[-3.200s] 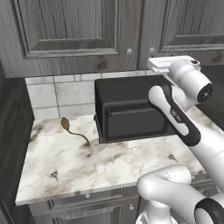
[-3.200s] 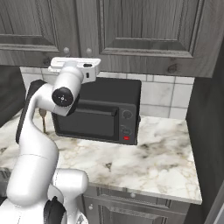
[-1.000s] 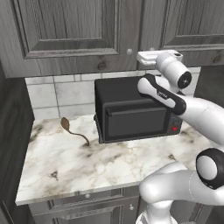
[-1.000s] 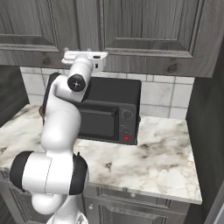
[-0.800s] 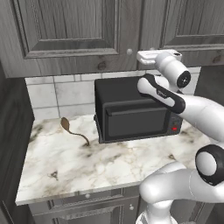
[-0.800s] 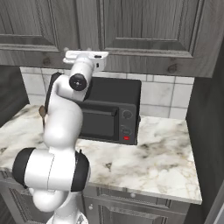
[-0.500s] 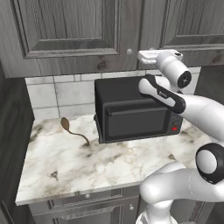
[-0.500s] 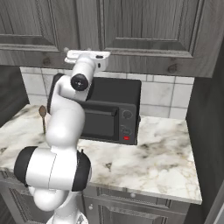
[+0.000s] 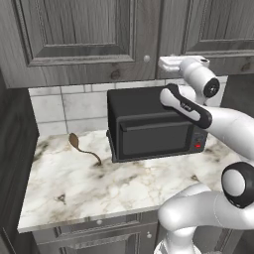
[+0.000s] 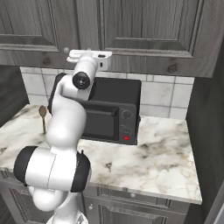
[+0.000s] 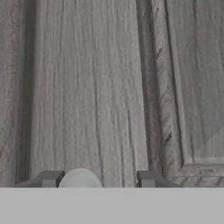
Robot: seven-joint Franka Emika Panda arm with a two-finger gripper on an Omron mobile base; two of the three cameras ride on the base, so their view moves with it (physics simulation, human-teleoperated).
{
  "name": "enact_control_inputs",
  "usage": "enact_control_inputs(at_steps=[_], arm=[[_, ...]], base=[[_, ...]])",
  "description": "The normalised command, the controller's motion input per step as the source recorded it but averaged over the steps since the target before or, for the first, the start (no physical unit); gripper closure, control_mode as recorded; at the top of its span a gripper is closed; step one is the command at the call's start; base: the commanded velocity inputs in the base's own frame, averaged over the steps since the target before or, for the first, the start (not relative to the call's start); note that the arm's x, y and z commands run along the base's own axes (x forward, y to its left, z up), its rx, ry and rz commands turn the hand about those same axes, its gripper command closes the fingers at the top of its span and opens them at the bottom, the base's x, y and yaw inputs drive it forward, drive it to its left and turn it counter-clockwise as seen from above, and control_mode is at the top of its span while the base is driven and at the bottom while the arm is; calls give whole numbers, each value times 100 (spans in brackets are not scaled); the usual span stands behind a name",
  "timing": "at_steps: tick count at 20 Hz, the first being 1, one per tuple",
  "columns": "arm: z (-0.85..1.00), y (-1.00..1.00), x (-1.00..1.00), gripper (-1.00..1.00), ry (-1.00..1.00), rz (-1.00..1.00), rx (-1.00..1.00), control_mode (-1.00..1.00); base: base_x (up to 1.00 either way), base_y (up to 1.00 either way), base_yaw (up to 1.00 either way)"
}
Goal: Pick the sponge and dish brush from the cabinet and place them on the counter.
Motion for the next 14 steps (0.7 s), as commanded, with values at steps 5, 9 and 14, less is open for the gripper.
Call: enact_control_inputs(at_steps=[5,9,14], arm=[[-28,19,45,100,26,0,-4,-100],[-29,24,48,100,33,0,-8,-100],[-33,17,27,100,16,0,-2,-100]], base=[[0,0,0],[0,0,0],[0,0,0]])
